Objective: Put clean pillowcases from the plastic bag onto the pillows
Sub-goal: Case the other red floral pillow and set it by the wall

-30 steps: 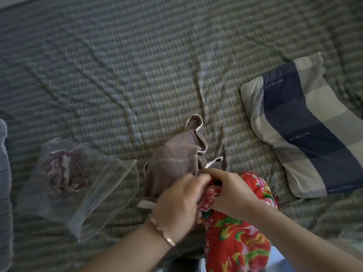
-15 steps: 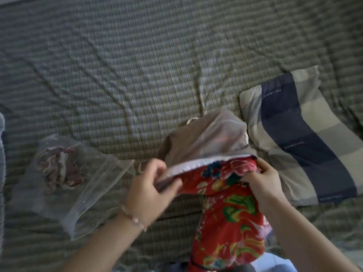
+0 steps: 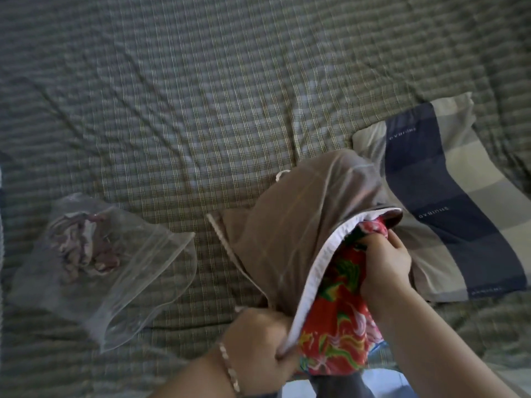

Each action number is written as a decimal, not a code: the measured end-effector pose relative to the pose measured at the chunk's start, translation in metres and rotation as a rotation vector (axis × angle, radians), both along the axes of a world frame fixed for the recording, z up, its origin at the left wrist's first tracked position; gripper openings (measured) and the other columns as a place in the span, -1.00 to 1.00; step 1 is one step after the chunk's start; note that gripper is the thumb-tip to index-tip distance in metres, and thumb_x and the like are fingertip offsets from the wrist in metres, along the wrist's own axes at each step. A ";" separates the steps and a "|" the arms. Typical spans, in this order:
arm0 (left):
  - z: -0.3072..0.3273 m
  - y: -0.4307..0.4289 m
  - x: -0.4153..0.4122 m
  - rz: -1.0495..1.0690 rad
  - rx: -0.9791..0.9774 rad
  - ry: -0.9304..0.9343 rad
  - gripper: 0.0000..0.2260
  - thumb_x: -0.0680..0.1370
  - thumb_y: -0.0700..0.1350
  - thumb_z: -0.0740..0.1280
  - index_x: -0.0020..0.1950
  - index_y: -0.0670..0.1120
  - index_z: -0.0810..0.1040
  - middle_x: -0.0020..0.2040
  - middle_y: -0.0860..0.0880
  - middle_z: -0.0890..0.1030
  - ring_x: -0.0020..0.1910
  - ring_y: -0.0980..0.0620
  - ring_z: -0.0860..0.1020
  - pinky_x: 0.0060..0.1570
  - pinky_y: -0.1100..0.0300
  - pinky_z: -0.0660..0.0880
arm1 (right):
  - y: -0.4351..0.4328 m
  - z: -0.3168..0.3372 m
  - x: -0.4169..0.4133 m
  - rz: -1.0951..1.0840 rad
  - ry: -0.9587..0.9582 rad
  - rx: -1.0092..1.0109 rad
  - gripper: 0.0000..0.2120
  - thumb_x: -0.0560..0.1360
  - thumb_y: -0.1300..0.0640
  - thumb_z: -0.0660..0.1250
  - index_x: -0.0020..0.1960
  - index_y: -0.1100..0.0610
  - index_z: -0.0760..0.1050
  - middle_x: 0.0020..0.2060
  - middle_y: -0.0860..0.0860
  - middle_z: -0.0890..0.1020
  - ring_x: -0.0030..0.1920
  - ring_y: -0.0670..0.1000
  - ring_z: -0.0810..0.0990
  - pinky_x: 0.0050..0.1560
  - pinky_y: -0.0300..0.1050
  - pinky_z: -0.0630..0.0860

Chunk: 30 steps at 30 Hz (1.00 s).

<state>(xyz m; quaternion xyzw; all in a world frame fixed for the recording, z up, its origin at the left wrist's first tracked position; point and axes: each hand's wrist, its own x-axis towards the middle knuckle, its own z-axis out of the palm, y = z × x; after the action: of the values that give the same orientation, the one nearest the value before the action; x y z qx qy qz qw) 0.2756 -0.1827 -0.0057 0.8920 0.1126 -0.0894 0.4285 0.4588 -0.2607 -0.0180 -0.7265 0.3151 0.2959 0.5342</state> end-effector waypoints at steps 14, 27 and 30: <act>-0.048 0.075 0.044 0.798 -0.058 0.291 -0.83 0.45 -0.05 0.41 -0.01 -0.07 0.56 -0.09 0.02 0.56 -0.08 0.05 0.54 -0.07 0.25 0.43 | 0.007 -0.001 -0.039 0.497 -0.075 0.053 -0.81 0.26 0.40 0.40 -0.30 0.15 0.48 -0.46 0.01 0.54 -0.35 0.02 0.49 -0.30 -0.02 0.49; 0.005 0.037 0.070 0.626 -0.022 -0.113 -0.83 0.55 -0.02 0.23 -0.23 0.07 0.31 -0.52 0.13 0.31 -0.47 0.25 0.41 -0.45 0.46 0.26 | 0.005 -0.013 -0.021 0.172 0.078 0.005 -0.78 0.34 0.41 0.26 -0.22 0.12 0.55 -0.34 0.11 0.61 -0.30 0.08 0.54 -0.23 -0.04 0.51; -0.020 0.043 0.057 0.464 0.074 0.105 -0.80 0.47 -0.01 0.38 -0.07 -0.04 0.39 -0.31 0.15 0.42 -0.31 0.18 0.46 -0.36 0.32 0.26 | 0.002 -0.006 -0.017 0.189 0.096 0.037 -0.74 0.37 0.42 0.25 -0.23 0.09 0.56 -0.34 0.07 0.62 -0.28 0.08 0.57 -0.24 -0.09 0.53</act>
<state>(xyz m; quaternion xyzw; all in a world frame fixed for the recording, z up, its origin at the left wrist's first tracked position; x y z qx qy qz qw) 0.3329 -0.1393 -0.0261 0.8515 0.3397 -0.0307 0.3982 0.4420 -0.2583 -0.0237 -0.7279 0.2647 0.3852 0.5016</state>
